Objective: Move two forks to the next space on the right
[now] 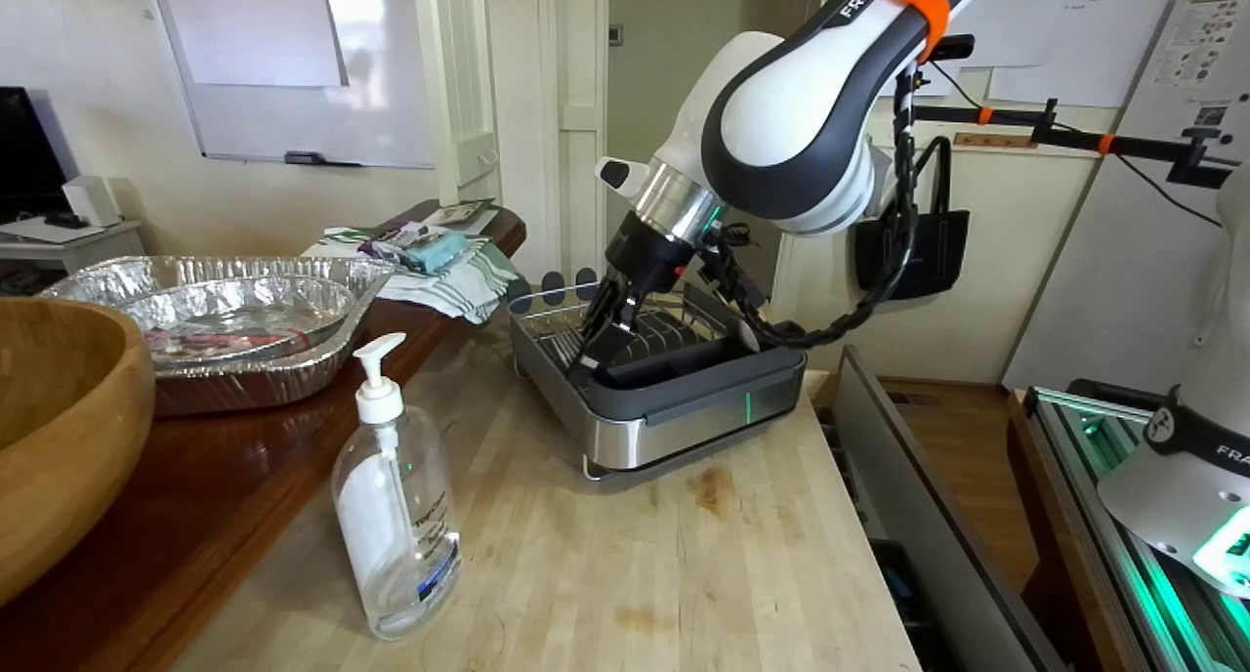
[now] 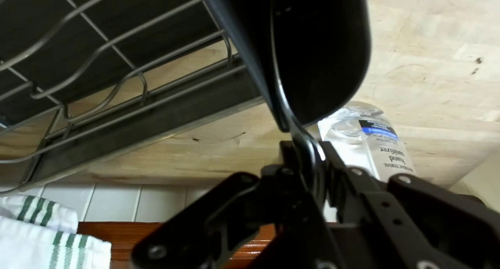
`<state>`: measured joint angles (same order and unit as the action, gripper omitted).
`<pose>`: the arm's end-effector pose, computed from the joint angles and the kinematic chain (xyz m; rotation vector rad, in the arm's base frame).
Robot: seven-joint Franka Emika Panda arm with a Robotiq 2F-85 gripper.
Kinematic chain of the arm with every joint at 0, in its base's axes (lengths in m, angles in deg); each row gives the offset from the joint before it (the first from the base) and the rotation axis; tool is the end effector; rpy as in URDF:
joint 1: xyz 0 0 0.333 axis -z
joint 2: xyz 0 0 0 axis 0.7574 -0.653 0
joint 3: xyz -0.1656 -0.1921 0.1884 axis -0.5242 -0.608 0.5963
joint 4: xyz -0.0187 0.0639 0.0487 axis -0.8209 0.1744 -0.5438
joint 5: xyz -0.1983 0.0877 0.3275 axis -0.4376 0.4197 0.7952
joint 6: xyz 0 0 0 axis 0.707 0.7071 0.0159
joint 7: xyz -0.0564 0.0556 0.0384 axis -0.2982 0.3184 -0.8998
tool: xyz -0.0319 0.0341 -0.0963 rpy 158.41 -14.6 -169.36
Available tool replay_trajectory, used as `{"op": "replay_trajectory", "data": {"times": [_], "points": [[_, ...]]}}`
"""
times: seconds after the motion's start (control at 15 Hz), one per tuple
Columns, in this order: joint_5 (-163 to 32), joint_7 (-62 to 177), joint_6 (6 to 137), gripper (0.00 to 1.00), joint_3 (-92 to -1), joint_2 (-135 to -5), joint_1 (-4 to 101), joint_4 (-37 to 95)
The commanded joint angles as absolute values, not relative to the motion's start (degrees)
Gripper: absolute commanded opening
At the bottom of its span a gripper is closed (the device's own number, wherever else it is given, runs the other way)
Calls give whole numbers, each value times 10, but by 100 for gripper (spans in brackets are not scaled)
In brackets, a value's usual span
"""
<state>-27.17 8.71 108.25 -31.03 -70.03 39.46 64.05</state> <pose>0.5544 0.1707 0.2885 -2.7609 -0.7522 -0.7232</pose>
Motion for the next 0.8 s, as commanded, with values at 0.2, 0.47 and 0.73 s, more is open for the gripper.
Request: {"op": "replay_trajectory", "data": {"times": [0.2, 0.47, 0.73], "points": [[-268, 91, 1074, 2, -310, -703, 396, 640], [-224, 44, 1049, 2, -268, -701, 432, 626], [-200, 13, 1063, 2, -245, -689, 452, 631]]}}
